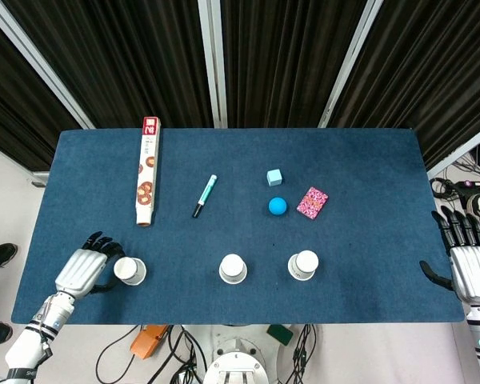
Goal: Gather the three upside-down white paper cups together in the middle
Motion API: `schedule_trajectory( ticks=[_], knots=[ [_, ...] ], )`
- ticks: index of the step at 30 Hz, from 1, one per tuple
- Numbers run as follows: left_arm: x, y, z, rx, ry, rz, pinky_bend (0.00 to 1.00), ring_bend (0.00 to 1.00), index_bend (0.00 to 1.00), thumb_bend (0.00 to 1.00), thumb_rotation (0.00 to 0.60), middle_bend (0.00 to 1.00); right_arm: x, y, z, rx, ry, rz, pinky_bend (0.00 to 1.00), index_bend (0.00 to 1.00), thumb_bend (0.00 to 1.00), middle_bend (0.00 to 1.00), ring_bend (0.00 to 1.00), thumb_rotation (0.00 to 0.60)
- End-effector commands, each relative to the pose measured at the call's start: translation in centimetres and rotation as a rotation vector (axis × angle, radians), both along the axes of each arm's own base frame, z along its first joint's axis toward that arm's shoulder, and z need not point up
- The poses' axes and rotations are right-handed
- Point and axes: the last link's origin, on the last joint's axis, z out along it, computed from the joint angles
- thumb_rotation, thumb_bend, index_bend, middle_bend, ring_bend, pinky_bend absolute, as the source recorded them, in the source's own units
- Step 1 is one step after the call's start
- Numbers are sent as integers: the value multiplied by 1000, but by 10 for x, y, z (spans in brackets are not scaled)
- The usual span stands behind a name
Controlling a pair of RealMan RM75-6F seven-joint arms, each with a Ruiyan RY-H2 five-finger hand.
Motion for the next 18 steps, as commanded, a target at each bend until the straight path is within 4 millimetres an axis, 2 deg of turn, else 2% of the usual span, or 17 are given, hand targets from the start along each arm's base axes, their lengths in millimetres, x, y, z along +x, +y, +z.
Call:
schedule_trajectory(
  ticks=[1, 10, 14, 18],
  knots=[
    [4, 2, 1, 2, -21, -13, 0, 163, 434, 376, 600, 267, -1, 1, 1, -3, 1, -1, 31, 0, 359, 71, 0, 600],
    [24, 8, 5, 10, -96, -50, 0, 170, 434, 373, 600, 268, -4, 1, 1, -3, -4, -8, 31, 0, 359, 71, 0, 600],
    [38, 13, -1, 18, -174, -52, 15, 182, 435, 371, 600, 284, -5, 1, 1, -4, -4, -9, 31, 0, 359, 71, 0, 600],
    [54, 18, -17, -16, -206, -85, 21, 183, 434, 371, 600, 285, -6, 1, 1, -1, -4, -9, 31, 0, 359, 71, 0, 600]
  ],
)
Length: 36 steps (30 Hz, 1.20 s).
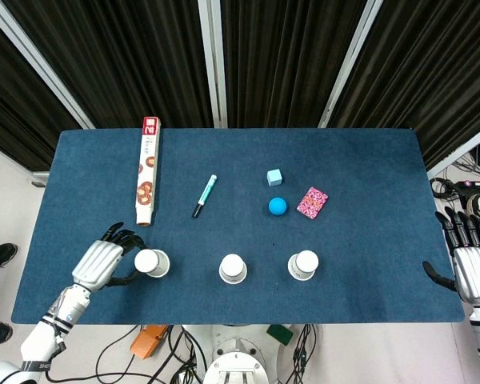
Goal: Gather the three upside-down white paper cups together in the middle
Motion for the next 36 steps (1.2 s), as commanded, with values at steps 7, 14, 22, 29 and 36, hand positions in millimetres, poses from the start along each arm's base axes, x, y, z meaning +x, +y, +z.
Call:
schedule_trajectory(
  ticks=[7, 14, 22, 29, 36],
  knots=[
    [44, 9, -40, -85, -59, -85, 21, 183, 434, 372, 600, 285, -2, -1, -1, 7, -2, -9, 31, 0, 359, 71, 0, 600],
    [66, 19, -63, -104, -4, -142, 21, 183, 435, 372, 600, 285, -4, -2, -1, 9, -2, -14, 31, 0, 359, 72, 0, 600],
    [71, 21, -72, -106, 34, -138, 21, 183, 435, 372, 600, 285, -8, 1, -1, 7, -7, -29, 31, 0, 359, 71, 0, 600],
    [76, 23, -79, -115, 34, -143, 21, 183, 435, 371, 600, 285, -10, 1, -2, 7, -11, -35, 31, 0, 359, 72, 0, 600],
    [74, 23, -81, -121, 43, -132, 21, 183, 374, 342, 600, 285, -10, 1, -2, 8, -11, -36, 31, 0, 359, 72, 0, 600]
  ],
)
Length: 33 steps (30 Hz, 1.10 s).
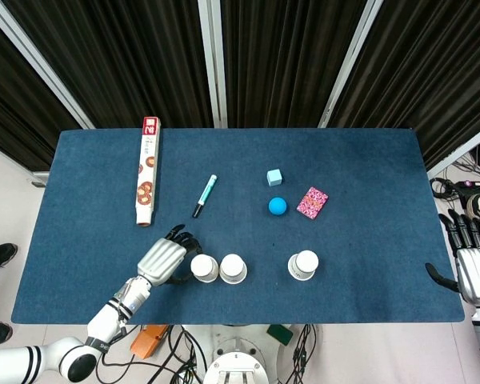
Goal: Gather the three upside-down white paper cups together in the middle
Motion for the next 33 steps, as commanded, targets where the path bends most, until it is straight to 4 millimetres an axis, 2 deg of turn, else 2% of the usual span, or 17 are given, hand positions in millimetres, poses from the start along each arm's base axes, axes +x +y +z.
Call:
schedule_trajectory(
  ticks=[1, 10, 14, 19, 26, 33],
  knots=[
    [-1, 0, 0, -5, 3, 2, 21, 183, 354, 333, 600, 285, 0, 0, -1, 2, 0, 0, 31, 0, 359, 71, 0, 600],
    [-4, -2, 2, -12, 10, 14, 21, 183, 253, 275, 600, 284, 3, -3, -4, 17, -1, 12, 31, 0, 359, 71, 0, 600],
    [-9, -4, 9, 7, 17, 19, 21, 183, 188, 228, 600, 270, 6, -7, -12, 57, -2, 21, 31, 0, 359, 72, 0, 600],
    [-21, -7, 37, 133, 7, 37, 21, 183, 160, 183, 600, 269, 23, -16, -38, 203, -34, 79, 31, 0, 359, 72, 0, 600],
    [-53, -12, 83, 317, 12, 110, 21, 179, 160, 171, 600, 269, 60, -40, -88, 450, -77, 189, 34, 37, 359, 71, 0, 600],
    [-79, -16, 103, 371, 2, 194, 21, 176, 160, 171, 600, 269, 90, -58, -130, 589, -50, 256, 71, 129, 360, 74, 0, 600]
  ],
)
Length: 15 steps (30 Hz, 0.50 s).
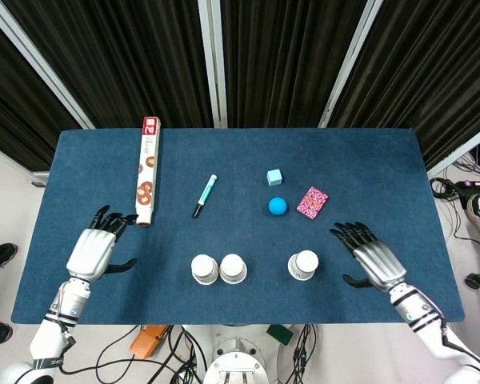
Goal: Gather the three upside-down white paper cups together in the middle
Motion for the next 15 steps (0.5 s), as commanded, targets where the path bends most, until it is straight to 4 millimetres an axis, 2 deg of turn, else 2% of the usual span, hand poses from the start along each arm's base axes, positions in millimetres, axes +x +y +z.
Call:
schedule_trajectory(
  ticks=[1, 5, 15],
  knots=[
    [-10, -2, 8, 23, -3, 29, 21, 176, 160, 171, 600, 269, 19, -8, -22, 69, 4, 43, 74, 156, 361, 75, 0, 600],
    [-17, -4, 13, 35, -5, 47, 21, 175, 160, 171, 600, 269, 29, -15, -34, 114, 16, 61, 80, 196, 388, 81, 0, 600],
    [-22, -4, 17, 45, -10, 70, 21, 172, 160, 171, 600, 257, 38, -26, -44, 143, 25, 69, 81, 266, 456, 108, 0, 600]
  ],
)
